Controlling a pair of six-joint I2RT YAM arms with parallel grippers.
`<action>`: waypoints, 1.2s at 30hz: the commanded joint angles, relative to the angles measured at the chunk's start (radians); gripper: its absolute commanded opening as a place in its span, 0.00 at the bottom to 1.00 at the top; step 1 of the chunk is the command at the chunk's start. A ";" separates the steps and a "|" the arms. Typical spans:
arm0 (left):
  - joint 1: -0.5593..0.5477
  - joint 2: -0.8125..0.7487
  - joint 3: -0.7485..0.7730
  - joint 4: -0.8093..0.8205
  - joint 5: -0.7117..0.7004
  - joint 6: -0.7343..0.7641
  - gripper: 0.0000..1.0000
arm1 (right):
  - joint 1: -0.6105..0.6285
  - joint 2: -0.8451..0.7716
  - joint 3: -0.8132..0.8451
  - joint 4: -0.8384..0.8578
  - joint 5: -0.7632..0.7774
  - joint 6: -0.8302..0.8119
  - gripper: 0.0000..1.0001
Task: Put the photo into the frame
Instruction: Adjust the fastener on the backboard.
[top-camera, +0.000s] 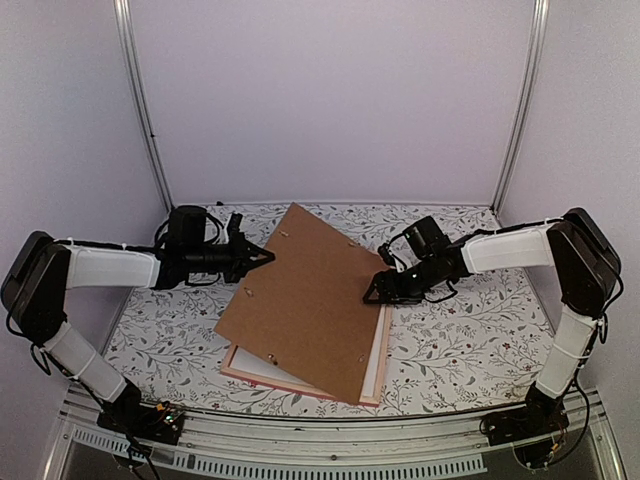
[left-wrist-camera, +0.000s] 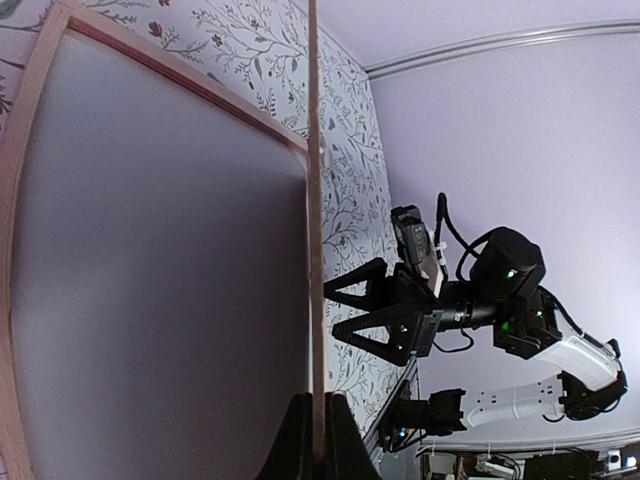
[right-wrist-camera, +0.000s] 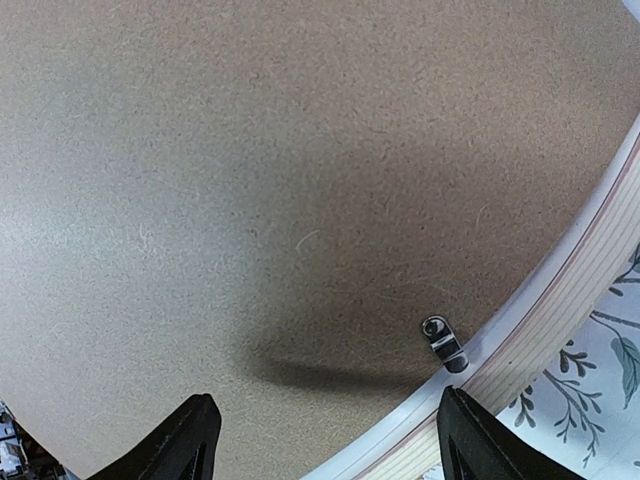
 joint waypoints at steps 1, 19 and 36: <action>-0.004 -0.022 -0.009 0.086 0.001 -0.004 0.00 | 0.001 -0.031 0.028 -0.021 0.017 0.009 0.78; 0.000 -0.014 -0.022 0.114 -0.001 -0.018 0.00 | 0.001 0.015 0.136 -0.063 0.061 -0.048 0.79; -0.001 -0.016 -0.043 0.132 -0.023 -0.035 0.00 | 0.001 0.087 0.158 -0.085 0.076 -0.050 0.79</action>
